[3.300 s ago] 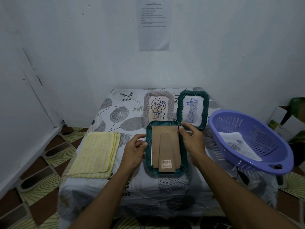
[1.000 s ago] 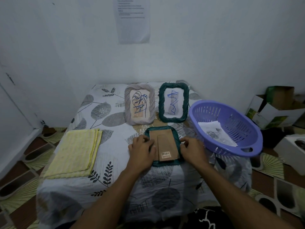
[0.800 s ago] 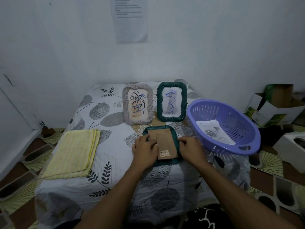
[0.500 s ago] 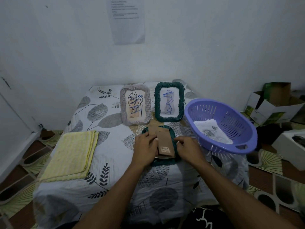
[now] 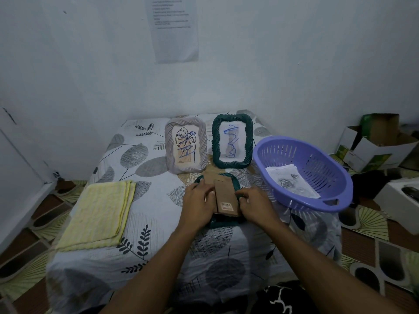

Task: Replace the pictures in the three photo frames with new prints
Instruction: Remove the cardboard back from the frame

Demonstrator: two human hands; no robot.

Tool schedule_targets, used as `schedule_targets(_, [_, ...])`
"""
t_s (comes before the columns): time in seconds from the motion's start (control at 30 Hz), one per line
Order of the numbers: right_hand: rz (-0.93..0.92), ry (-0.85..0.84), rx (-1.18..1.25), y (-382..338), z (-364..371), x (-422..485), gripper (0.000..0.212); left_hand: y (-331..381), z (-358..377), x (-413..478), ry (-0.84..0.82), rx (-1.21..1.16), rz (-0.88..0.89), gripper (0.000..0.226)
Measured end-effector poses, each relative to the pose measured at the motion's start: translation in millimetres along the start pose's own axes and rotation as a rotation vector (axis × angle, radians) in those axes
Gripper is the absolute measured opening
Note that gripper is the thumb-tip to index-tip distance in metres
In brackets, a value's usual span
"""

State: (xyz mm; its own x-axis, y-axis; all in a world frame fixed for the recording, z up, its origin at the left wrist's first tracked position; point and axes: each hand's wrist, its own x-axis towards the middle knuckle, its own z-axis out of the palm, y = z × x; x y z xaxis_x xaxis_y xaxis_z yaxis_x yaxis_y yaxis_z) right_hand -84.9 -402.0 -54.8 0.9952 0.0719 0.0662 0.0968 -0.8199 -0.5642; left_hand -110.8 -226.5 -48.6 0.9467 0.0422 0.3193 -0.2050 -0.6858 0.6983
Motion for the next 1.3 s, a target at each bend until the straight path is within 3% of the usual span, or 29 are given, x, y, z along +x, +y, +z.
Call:
schedule_targets(0.07, [-0.001,0.001,-0.003,-0.1,-0.3,0.0,0.034,1.1,-2.7,3.1,0.067,-0.063,-0.037,0.023])
schedule_targets(0.2, [-0.002,0.011,-0.005,-2.5,-0.3,-0.9,0.031,0.8,-10.0,12.4,0.065,-0.296,-0.302,0.021])
schedule_targets(0.33, [-0.03,0.025,0.068,-7.5,-0.9,2.0,0.031,-2.9,-16.7,16.1,0.106,-0.523,-0.454,0.026])
schedule_targets(0.43, [-0.039,0.026,0.127,-9.7,-1.4,4.1,0.03,-7.5,-18.2,16.1,0.109,-0.539,-0.508,0.028])
schedule_targets(0.73, [-0.011,0.018,0.145,-9.2,1.7,6.1,0.032,-5.9,-12.6,8.8,0.067,0.052,-0.22,0.029])
schedule_targets(0.97, [-0.016,0.044,0.228,-14.0,-0.4,7.2,0.03,-5.7,-9.1,4.6,0.062,0.173,-0.094,0.028])
schedule_targets(1.17, [-0.049,-0.013,0.215,-21.8,1.0,0.8,0.015,-5.7,-9.2,8.1,0.047,0.093,-0.087,0.026])
schedule_targets(1.3, [0.041,-0.045,0.132,-27.1,-1.1,-0.9,0.059,-8.9,-11.6,10.0,0.018,0.043,-0.098,0.029])
